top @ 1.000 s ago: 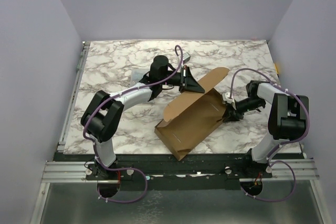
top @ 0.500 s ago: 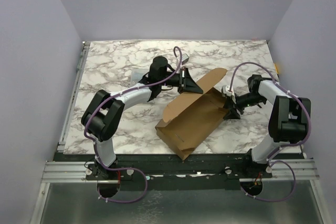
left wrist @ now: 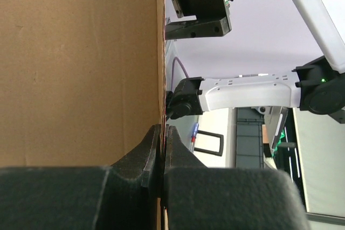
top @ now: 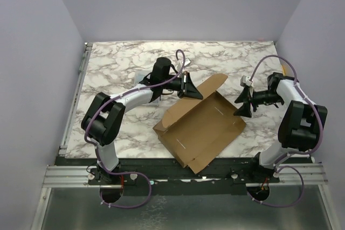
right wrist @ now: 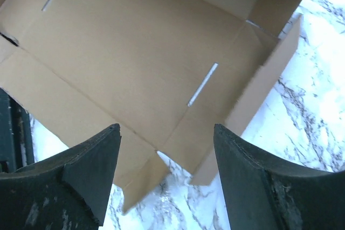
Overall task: Fold the paper box
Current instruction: Fold the paper box at the center of the board.
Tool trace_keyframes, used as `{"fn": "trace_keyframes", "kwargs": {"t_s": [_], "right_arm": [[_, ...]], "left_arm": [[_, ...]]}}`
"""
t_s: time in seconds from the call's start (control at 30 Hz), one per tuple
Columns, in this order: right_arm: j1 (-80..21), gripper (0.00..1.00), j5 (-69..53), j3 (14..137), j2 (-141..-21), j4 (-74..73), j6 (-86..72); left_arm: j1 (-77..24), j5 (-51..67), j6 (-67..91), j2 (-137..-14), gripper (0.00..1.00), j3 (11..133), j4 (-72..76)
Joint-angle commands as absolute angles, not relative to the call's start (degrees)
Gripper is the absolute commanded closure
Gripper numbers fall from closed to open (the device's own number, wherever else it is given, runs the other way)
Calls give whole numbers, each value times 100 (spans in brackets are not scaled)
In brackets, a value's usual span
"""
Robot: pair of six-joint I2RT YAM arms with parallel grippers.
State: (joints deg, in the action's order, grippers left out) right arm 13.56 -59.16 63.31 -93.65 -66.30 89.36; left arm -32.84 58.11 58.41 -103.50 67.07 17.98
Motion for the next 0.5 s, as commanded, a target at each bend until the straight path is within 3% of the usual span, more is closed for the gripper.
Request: {"fn": "trace_keyframes", "kwargs": {"t_s": [0.0, 0.23, 0.47], "right_arm": [[1423, 26, -6434, 6360, -9427, -6764, 8422], [2323, 32, -6995, 7015, -9881, -5857, 5799], [1906, 26, -6132, 6612, -10013, -5355, 5361]], "left_arm": [[-3287, 5939, 5417, -10039, 100, 6932, 1281], [-3287, 5965, 5413, -9885, 100, 6948, 1274], [-3284, 5940, 5377, -9787, 100, 7013, 1261]]}}
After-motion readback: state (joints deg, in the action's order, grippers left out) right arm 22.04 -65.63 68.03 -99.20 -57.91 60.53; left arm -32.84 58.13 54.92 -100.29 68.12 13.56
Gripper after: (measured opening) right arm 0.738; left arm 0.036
